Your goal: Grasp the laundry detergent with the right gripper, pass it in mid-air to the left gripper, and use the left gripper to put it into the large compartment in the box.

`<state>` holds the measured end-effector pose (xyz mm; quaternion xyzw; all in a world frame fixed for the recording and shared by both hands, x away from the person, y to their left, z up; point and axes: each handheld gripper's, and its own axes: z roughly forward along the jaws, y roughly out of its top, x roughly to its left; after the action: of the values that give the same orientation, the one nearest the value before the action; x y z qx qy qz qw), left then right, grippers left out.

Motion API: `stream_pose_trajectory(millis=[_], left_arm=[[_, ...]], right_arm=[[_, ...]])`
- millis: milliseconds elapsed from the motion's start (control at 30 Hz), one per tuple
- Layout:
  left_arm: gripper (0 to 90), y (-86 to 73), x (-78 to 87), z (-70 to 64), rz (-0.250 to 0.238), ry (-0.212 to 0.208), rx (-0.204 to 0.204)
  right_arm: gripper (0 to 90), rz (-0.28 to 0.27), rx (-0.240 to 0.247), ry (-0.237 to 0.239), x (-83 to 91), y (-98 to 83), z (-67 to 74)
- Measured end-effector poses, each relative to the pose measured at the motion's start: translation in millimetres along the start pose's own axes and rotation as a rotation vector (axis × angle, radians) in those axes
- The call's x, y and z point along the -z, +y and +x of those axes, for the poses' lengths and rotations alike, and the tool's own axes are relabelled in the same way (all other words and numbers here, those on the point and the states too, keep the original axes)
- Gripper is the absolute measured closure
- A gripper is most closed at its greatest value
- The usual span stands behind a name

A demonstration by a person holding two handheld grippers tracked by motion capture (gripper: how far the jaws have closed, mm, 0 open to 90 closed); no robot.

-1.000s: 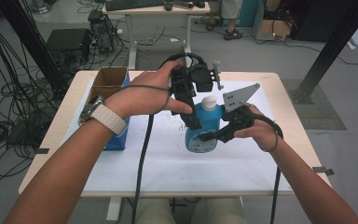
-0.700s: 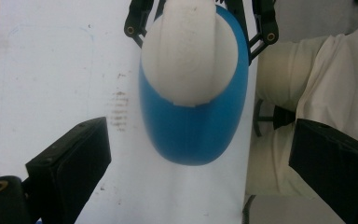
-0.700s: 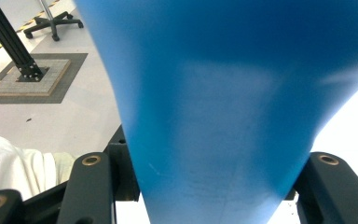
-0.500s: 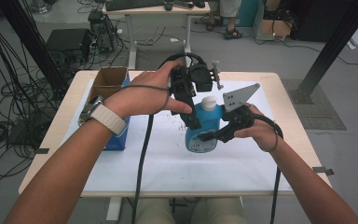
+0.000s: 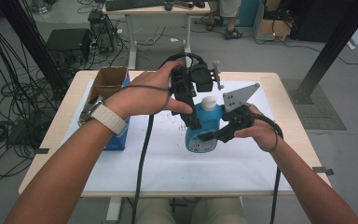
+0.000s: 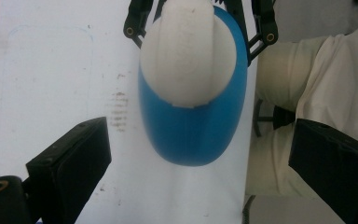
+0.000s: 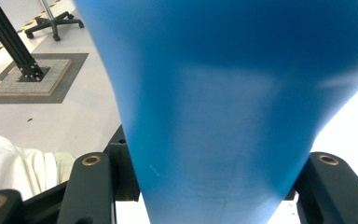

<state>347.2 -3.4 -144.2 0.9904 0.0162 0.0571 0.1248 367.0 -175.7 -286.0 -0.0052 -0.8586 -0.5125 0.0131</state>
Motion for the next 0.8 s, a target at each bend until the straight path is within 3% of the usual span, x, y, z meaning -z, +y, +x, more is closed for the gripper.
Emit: stream_pose_trajectory(millis=[800], left_arm=[[5.8, 0.7, -1.9, 0.4, -0.006, 0.004, 0.002]], right_arm=[[43.1, -0.003, 0.001, 0.0, -0.4, 0.7, 0.6]])
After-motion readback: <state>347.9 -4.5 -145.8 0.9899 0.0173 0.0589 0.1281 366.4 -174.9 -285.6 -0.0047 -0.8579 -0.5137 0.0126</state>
